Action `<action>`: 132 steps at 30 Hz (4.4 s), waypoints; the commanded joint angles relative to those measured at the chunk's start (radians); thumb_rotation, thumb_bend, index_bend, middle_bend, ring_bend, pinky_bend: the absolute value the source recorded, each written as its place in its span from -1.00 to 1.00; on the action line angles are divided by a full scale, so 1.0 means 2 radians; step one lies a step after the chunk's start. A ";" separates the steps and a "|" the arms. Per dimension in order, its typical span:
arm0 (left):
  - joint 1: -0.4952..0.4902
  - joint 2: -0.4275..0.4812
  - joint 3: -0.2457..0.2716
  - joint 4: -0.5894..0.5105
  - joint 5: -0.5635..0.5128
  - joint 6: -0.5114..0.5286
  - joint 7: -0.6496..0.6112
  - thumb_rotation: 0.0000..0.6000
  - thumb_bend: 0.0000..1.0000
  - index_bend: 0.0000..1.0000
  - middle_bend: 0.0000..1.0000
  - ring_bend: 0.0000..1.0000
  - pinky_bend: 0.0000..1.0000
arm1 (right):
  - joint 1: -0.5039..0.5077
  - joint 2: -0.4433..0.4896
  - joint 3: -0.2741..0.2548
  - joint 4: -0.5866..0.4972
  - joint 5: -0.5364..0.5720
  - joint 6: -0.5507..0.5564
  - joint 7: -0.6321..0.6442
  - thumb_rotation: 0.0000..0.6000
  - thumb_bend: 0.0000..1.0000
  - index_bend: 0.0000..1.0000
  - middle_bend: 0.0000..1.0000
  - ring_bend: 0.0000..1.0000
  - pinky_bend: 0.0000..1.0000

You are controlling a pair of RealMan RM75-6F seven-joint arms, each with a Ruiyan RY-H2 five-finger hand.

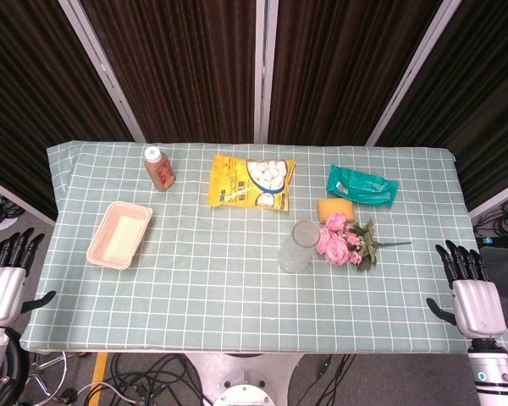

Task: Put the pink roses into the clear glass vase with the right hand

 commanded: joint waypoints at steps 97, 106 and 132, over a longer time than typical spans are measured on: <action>0.010 -0.004 0.017 0.050 0.012 -0.008 -0.061 1.00 -0.83 -0.85 -1.00 -1.00 -0.78 | 0.204 0.008 0.155 -0.100 0.150 -0.069 -0.063 1.00 -0.50 -0.17 0.00 -0.65 -0.96; 0.011 -0.003 0.017 0.049 0.014 -0.004 -0.058 1.00 -0.83 -0.85 -1.00 -1.00 -0.78 | 0.225 0.044 0.220 -0.177 0.167 -0.069 0.004 1.00 -0.50 -0.17 0.02 -0.60 -0.90; 0.012 -0.012 0.016 0.074 0.009 -0.006 -0.069 1.00 -0.83 -0.85 -1.00 -1.00 -0.80 | 0.258 -0.093 0.249 -0.188 0.185 -0.062 0.268 1.00 -0.51 -0.15 0.04 -0.60 -0.81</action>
